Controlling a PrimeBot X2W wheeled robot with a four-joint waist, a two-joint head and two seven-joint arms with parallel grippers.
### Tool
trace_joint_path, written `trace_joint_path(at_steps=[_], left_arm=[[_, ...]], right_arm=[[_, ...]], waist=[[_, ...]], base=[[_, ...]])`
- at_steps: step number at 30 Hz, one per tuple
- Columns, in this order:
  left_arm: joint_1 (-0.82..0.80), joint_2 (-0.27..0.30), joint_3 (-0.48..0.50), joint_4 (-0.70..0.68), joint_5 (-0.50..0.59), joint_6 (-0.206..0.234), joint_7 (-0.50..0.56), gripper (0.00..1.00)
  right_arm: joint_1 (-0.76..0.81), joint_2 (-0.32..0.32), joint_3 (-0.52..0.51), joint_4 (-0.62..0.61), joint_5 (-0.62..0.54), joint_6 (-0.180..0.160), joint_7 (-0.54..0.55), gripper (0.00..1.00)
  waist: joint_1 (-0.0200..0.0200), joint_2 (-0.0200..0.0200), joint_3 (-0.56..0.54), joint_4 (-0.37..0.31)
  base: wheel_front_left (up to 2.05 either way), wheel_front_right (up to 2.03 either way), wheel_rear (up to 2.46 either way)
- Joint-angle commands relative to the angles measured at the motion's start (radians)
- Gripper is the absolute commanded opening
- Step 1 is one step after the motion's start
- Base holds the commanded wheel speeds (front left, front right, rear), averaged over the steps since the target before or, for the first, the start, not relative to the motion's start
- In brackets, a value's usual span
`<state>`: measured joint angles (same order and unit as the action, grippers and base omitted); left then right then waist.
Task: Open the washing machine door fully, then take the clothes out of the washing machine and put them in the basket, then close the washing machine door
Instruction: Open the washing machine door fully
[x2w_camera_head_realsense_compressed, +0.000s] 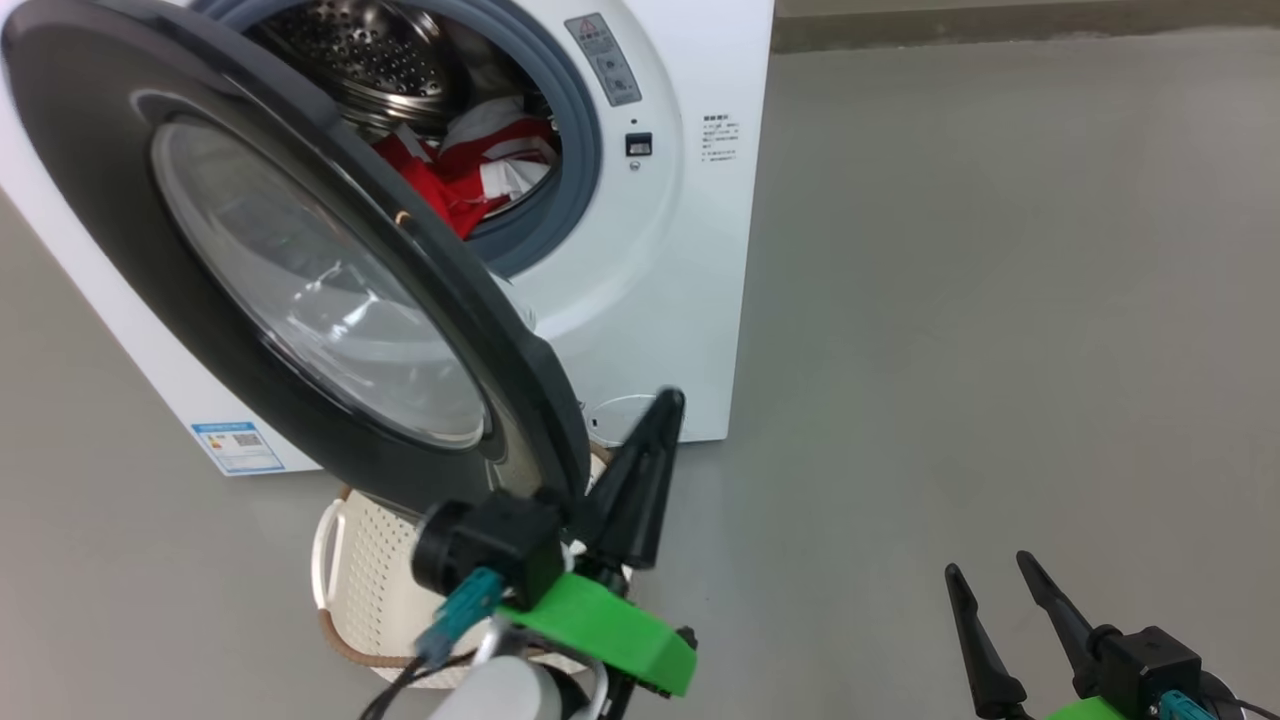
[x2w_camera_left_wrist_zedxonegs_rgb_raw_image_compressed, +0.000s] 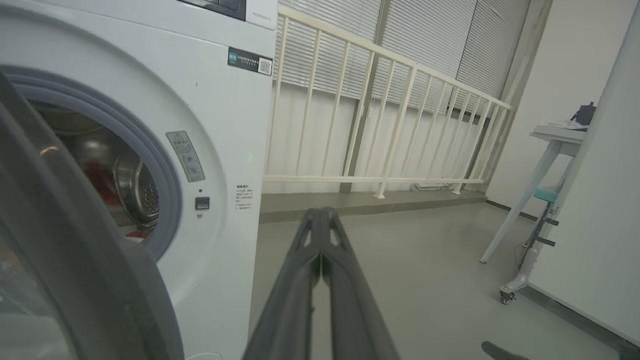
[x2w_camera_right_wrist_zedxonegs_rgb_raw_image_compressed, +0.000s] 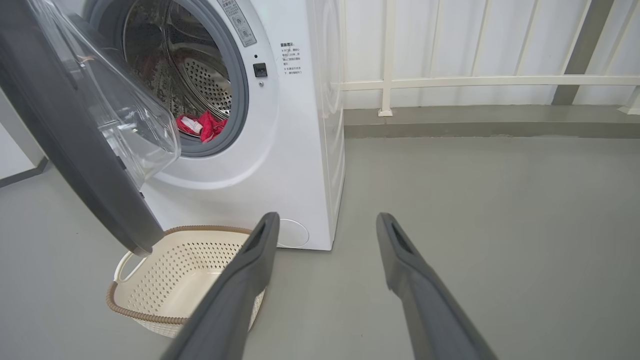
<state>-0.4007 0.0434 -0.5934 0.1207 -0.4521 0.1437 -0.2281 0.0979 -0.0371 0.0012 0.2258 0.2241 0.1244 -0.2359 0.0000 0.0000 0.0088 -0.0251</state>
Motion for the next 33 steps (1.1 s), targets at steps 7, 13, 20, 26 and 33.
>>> trace_joint_path(at_steps=[7,13,20,26,33], left_arm=[[-0.096,0.007,-0.029,0.154,-0.101,0.034,0.04,0.0],[-0.163,0.007,-0.044,0.3,-0.136,0.054,0.03,0.0],[-0.217,0.007,-0.05,0.404,-0.174,0.072,0.002,0.0],[-0.232,0.007,-0.03,0.454,-0.201,0.081,-0.015,0.0],[-0.219,0.023,0.004,0.458,-0.202,0.086,-0.028,0.0]], right_arm=[[-0.048,-0.013,0.027,-0.02,0.0,0.006,-0.004,1.0],[-0.059,-0.013,0.03,-0.012,0.001,0.006,-0.007,1.0],[-0.067,-0.013,0.029,-0.004,0.005,0.006,-0.011,1.0],[-0.069,-0.013,0.025,-0.001,0.007,0.006,-0.015,1.0],[-0.076,-0.013,0.021,0.004,0.004,0.006,-0.018,1.0]], waist=[[0.0,0.0,0.019,-0.023],[0.0,0.0,0.033,-0.035],[0.0,0.0,0.039,-0.039],[0.0,0.0,0.04,-0.032],[0.0,0.0,0.046,-0.016]], base=[[0.0,0.0,0.0],[0.0,0.0,0.0],[0.0,0.0,0.0],[0.0,0.0,0.0],[0.0,0.0,0.0]])
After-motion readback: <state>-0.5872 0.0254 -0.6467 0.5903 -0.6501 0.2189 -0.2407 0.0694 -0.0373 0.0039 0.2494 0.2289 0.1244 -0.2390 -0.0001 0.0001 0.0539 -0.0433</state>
